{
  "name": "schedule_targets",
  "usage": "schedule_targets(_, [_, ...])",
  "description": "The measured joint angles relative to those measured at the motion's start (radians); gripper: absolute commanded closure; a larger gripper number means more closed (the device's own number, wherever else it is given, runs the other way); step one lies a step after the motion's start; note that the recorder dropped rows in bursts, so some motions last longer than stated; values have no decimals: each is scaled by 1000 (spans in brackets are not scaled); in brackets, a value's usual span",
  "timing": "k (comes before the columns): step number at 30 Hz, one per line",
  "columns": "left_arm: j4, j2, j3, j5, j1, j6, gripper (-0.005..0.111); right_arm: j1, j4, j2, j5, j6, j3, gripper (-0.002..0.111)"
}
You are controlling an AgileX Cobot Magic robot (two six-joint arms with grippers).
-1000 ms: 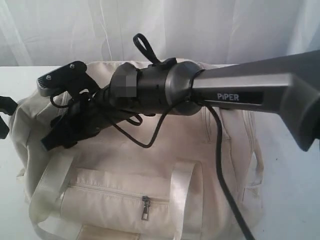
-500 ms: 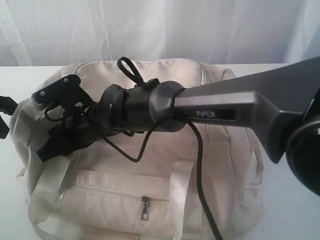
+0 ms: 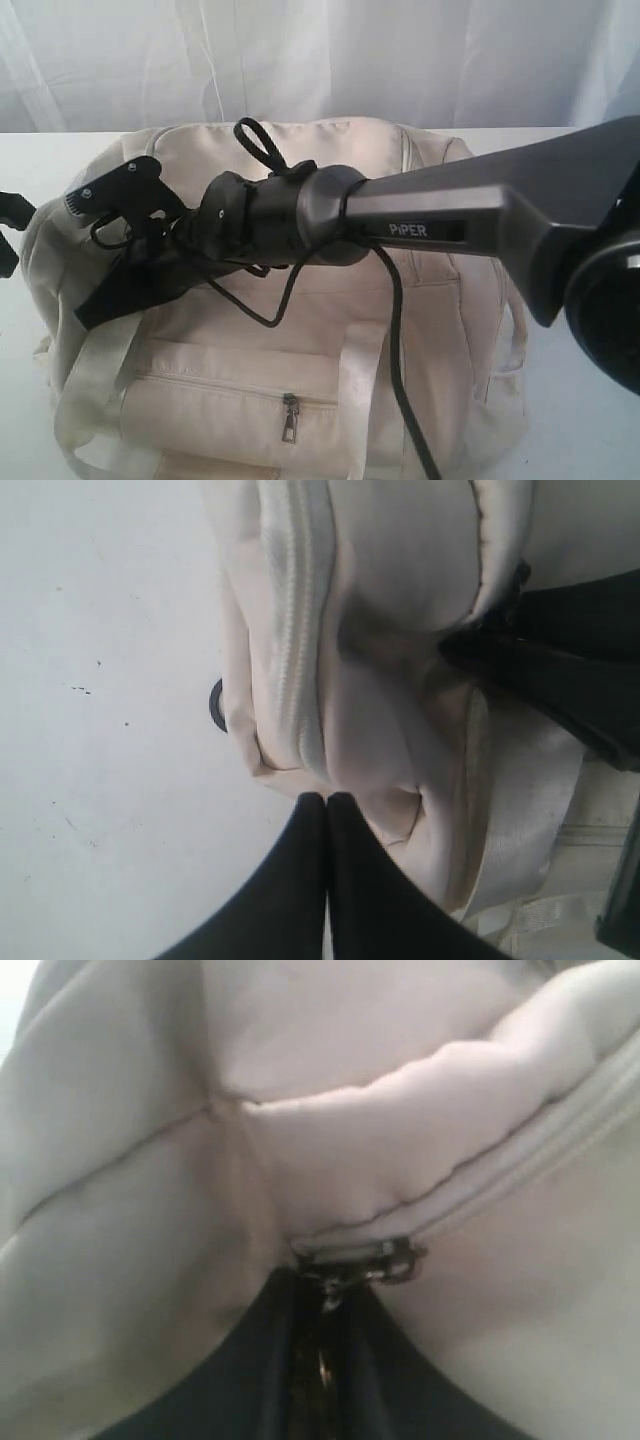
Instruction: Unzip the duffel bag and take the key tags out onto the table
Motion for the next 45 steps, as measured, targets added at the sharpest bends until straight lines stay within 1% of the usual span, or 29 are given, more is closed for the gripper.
schedule_targets(18, [-13,0,0,0,0,2,107,-12,-49,-100,62,-2,0,108])
schedule_targets(19, [-24,0,0,0,0,9,105,-16,-49,-105,70,-2,0,108])
schedule_targets(21, [-53,0,0,-6,0,47,95,-28,-49,-117,85,0,0,108])
schedule_targets(22, [-67,0,0,-8,0,66,80,-33,-49,-122,92,0,0,108])
schedule_targets(23, [-110,0,0,-13,0,111,73,-43,-50,-134,111,0,0,108])
schedule_targets(24, [-133,0,0,-15,0,125,60,-50,-50,-136,121,0,0,108])
schedule_targets(26, [-176,0,0,-15,0,163,44,-61,-50,-144,156,0,0,108])
schedule_targets(27, [-186,0,0,-15,0,170,40,-65,-50,-146,166,0,0,108])
schedule_targets(28, [-187,0,0,-13,0,174,39,-69,-50,-146,178,0,0,108])
schedule_targets(30, [-192,0,4,-13,0,176,40,-71,-50,-146,192,0,0,108])
schedule_targets(34, [-275,11,86,-99,0,240,40,-71,-50,-146,209,0,0,108])
schedule_targets(35, [-303,12,91,-108,0,271,45,-71,-50,-146,211,0,0,108])
schedule_targets(36, [-321,12,93,-116,0,288,52,-73,-50,-146,211,0,0,108])
schedule_targets(37, [-332,13,95,-118,0,295,62,-73,-50,-146,213,0,0,108])
schedule_targets(42, [-385,43,118,-172,0,308,102,-76,-50,-146,221,0,0,108])
schedule_targets(43, [-397,49,121,-180,0,308,107,-76,-50,-146,221,0,0,108])
schedule_targets(45, [-413,64,125,-189,0,310,107,-76,-50,-146,223,0,0,108])
